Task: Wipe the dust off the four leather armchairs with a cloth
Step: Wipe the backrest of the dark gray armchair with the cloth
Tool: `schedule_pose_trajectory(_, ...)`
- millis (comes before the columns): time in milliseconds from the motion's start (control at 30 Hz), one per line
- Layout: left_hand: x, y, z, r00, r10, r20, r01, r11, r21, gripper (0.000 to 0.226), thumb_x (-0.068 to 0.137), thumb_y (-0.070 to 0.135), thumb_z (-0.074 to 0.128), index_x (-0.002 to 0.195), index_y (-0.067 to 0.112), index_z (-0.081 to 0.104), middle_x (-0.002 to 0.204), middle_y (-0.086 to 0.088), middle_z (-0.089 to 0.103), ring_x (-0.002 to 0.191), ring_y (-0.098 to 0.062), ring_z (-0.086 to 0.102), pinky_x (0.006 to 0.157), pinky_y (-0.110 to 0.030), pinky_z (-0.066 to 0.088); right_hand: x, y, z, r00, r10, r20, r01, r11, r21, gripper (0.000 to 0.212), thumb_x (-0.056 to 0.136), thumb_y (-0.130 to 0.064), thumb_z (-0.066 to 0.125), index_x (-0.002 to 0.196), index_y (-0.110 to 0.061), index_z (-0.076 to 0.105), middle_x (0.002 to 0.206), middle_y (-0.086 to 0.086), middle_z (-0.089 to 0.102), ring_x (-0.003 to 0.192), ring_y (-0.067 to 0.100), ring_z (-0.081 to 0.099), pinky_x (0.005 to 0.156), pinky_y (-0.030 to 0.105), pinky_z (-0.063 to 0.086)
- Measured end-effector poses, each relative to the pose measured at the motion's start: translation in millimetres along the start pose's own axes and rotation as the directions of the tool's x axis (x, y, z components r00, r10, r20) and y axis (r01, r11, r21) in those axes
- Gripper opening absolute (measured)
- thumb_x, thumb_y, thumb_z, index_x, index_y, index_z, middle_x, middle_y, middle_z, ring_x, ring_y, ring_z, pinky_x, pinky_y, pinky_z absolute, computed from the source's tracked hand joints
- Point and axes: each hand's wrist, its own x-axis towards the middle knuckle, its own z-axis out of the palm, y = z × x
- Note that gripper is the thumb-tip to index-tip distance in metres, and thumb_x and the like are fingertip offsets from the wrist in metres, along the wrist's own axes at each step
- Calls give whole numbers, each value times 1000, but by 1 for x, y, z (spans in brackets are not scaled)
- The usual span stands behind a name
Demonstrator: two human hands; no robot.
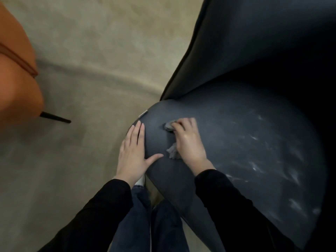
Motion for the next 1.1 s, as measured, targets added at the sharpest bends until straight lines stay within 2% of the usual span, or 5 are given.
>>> schedule_pose_trajectory(167, 1, -2, 2, 1000, 7, 3, -7, 1000, 0, 110, 73, 80, 36, 155, 11, 13, 163, -2, 11, 149, -19, 8, 115, -40, 24, -11, 31, -13, 964, 137, -227, -153, 987, -57, 20, 80, 12, 63, 99, 5, 67, 96, 18, 59, 91, 28, 42, 82, 37, 41)
schedule_pose_trajectory(333, 1, -3, 3, 1000, 5, 15, -5, 1000, 4, 110, 73, 80, 35, 155, 10, 13, 163, -3, 11, 149, -19, 9, 115, -41, 26, 14, 13, -15, 947, 101, -304, -105, 994, 3, 16, 83, 7, 63, 98, 3, 69, 97, 17, 60, 92, 28, 44, 81, 31, 41)
schedule_pose_trajectory(567, -3, -8, 12, 1000, -13, -27, 11, 998, -61, 116, 70, 83, 34, 155, 10, 5, 163, -3, 2, 150, -16, 2, 117, -33, 14, 57, -8, 13, 966, -253, -56, 252, 968, -23, 16, 79, 8, 68, 94, 0, 69, 99, 11, 64, 85, 33, 53, 77, 40, 49)
schedule_pose_trajectory(833, -15, -16, 25, 991, -66, -113, 46, 985, -167, 118, 66, 81, 42, 155, 13, 7, 163, -2, 4, 149, -16, 4, 116, -31, 11, -23, 22, -8, 830, -529, 174, 531, 846, 38, 27, 80, 9, 59, 106, 3, 65, 107, 14, 62, 89, 30, 46, 86, 34, 43)
schedule_pose_trajectory(1100, -5, 8, 29, 983, -19, -180, -4, 992, -130, 110, 73, 82, 37, 155, 13, 13, 163, -1, 9, 149, -15, 4, 115, -37, 17, 30, 66, -17, 976, -176, -130, 164, 981, -100, 19, 87, 6, 60, 103, 1, 68, 104, 16, 61, 94, 38, 50, 84, 34, 42)
